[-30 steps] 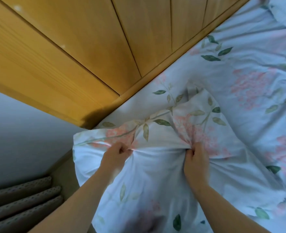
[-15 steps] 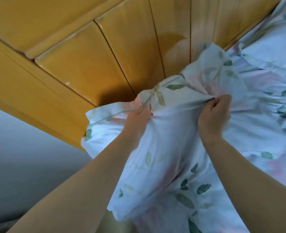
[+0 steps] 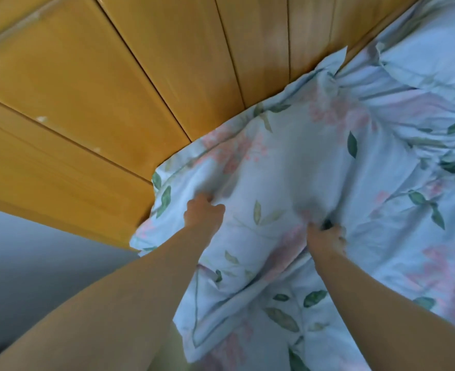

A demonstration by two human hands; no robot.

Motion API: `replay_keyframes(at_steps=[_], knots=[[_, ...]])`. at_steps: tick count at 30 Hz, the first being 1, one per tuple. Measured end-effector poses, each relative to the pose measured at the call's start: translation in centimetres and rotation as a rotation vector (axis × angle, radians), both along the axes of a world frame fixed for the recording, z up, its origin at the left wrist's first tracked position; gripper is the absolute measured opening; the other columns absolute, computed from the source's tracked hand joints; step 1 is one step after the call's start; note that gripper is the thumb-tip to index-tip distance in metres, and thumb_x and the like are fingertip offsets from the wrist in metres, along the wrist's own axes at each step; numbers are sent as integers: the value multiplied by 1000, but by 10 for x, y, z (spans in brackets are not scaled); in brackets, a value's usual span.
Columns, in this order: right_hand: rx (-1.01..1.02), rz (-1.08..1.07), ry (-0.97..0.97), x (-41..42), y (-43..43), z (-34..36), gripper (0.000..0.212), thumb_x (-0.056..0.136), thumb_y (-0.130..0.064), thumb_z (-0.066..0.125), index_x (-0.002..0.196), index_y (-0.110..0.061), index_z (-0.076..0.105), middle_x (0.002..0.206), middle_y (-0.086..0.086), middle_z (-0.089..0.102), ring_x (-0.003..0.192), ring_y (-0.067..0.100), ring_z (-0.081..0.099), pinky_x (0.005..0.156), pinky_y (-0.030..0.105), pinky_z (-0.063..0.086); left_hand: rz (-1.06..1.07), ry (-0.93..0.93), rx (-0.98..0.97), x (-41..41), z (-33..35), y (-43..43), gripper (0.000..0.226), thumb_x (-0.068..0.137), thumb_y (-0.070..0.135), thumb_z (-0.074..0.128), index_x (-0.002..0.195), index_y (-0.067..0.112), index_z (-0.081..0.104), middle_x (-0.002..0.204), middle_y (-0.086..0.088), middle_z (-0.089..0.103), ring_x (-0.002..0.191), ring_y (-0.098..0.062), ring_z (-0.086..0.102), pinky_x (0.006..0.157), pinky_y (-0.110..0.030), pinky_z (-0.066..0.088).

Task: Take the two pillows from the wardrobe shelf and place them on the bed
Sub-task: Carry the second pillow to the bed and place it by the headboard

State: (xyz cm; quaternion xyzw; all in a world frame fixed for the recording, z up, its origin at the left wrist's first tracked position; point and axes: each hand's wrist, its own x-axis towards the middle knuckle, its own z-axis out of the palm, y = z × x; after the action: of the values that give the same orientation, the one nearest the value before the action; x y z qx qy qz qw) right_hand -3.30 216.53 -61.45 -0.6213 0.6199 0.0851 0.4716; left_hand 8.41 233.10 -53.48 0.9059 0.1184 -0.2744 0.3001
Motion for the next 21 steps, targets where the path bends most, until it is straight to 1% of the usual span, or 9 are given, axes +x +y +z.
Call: replay_keyframes(at_steps=[3, 5, 7, 9, 11, 13, 15, 18, 21], knots=[[153, -216, -153, -9, 14, -27, 79, 83, -40, 60, 145, -11, 21, 139, 12, 43, 124, 33, 46, 107, 47, 37, 154, -38, 106, -4, -14, 14, 53, 82, 33, 57, 129, 15, 41, 127, -16, 44, 117, -39, 47, 98, -46, 44], [249, -373, -186, -7, 20, -35, 84, 74, -51, 65, 139, -7, 34, 118, 8, 54, 108, 26, 54, 102, 45, 45, 295, 24, 152, -10, -23, 24, 72, 80, 43, 64, 134, 10, 31, 135, -18, 36, 125, -38, 39, 104, -43, 35], [366, -470, -259, 2, 19, -41, 84, 68, -62, 65, 127, -4, 51, 114, 8, 61, 105, 25, 59, 100, 41, 47, 410, 58, 14, -15, -30, 32, 86, 77, 41, 71, 140, 6, 24, 141, -18, 36, 130, -35, 38, 106, -40, 32], [497, -669, -439, 18, 20, -43, 72, 75, -57, 63, 125, -5, 56, 125, 7, 61, 115, 23, 58, 104, 34, 44, 488, 62, -255, -18, -37, 35, 84, 79, 23, 73, 143, 9, 20, 139, -12, 43, 128, -28, 43, 105, -32, 33], [622, -806, -720, 30, 17, -32, 62, 77, -50, 66, 122, -8, 59, 122, 1, 63, 116, 18, 58, 101, 32, 45, 457, 78, -361, -18, -40, 33, 81, 81, 16, 71, 144, 13, 20, 131, -5, 49, 123, -23, 47, 99, -28, 34], [551, -680, -789, 43, 14, -15, 52, 82, -38, 65, 122, -6, 59, 117, 2, 64, 111, 17, 60, 100, 36, 47, 395, 104, -416, -16, -40, 30, 66, 79, 23, 73, 135, 17, 39, 127, 1, 54, 109, -19, 52, 87, -27, 38], [424, -624, -878, 49, 1, 11, 42, 79, -16, 70, 118, -2, 61, 118, 10, 66, 106, 22, 65, 98, 41, 50, 368, 211, -482, -16, -34, 22, 51, 75, 37, 74, 119, 22, 54, 122, 2, 62, 103, -17, 56, 78, -29, 43], [265, -612, -980, 43, -26, 47, 36, 75, 3, 68, 109, -6, 61, 116, 17, 66, 105, 31, 65, 92, 44, 54, 393, 370, -666, -22, -27, 4, 75, 62, 51, 75, 128, 25, 51, 118, -2, 68, 104, -23, 64, 78, -34, 55], [176, -560, -1050, 26, -50, 66, 32, 72, 2, 70, 101, -11, 65, 113, 17, 68, 105, 32, 65, 91, 44, 54, 436, 409, -709, -35, -25, -18, 66, 72, 48, 71, 130, 25, 50, 121, -3, 67, 105, -24, 64, 70, -34, 55]])
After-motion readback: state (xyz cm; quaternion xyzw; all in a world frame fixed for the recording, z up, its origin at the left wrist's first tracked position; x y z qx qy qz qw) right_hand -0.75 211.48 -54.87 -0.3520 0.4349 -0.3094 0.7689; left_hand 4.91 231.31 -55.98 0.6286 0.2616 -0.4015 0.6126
